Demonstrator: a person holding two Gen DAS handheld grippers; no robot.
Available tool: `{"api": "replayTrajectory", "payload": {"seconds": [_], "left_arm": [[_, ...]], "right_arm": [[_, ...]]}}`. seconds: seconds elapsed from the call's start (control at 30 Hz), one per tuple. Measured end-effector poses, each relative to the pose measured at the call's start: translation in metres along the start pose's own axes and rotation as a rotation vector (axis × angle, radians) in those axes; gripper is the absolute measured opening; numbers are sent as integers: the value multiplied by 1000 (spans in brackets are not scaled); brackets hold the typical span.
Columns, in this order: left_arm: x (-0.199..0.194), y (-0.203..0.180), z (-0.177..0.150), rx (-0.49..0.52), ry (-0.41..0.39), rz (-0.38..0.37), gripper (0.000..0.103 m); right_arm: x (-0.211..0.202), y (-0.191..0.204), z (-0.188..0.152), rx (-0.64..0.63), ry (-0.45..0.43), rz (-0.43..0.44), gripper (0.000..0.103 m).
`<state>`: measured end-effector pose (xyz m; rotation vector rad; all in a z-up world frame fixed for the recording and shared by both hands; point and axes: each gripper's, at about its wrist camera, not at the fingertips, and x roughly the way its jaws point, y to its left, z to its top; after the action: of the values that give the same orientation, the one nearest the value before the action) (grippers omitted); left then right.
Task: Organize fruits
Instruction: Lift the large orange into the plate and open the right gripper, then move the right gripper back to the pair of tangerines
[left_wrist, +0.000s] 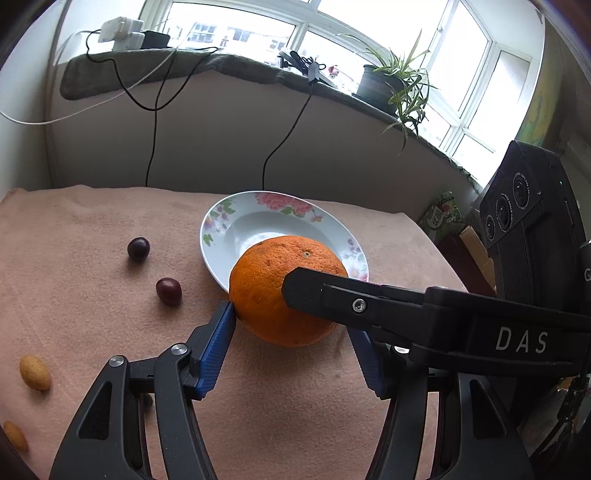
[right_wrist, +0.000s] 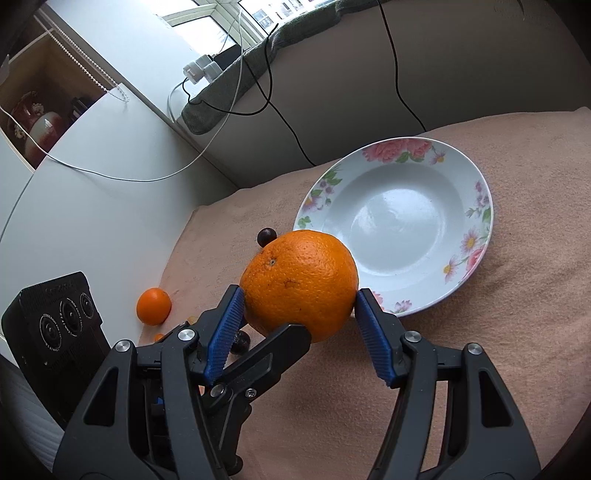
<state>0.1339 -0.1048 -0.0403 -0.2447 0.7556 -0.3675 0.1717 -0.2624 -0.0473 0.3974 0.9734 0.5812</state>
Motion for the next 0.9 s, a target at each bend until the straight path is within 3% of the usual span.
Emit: {"api": "replayTrajectory", "payload": {"seconds": [0.43, 0.67, 0.83, 0.9], "left_arm": [[7, -14, 2, 24, 14, -10, 60], [2, -22, 4, 53, -2, -3, 60], [-1, -18, 1, 47, -3, 4, 60], [-3, -16, 0, 46, -5, 9, 60]], "right_arm": [[-7, -17, 6, 42, -13, -23, 65], [-25, -12, 9, 10, -69, -25, 66], [-33, -5, 4, -33, -100, -62, 80], [-36, -4, 2, -49, -108, -74, 80]]}}
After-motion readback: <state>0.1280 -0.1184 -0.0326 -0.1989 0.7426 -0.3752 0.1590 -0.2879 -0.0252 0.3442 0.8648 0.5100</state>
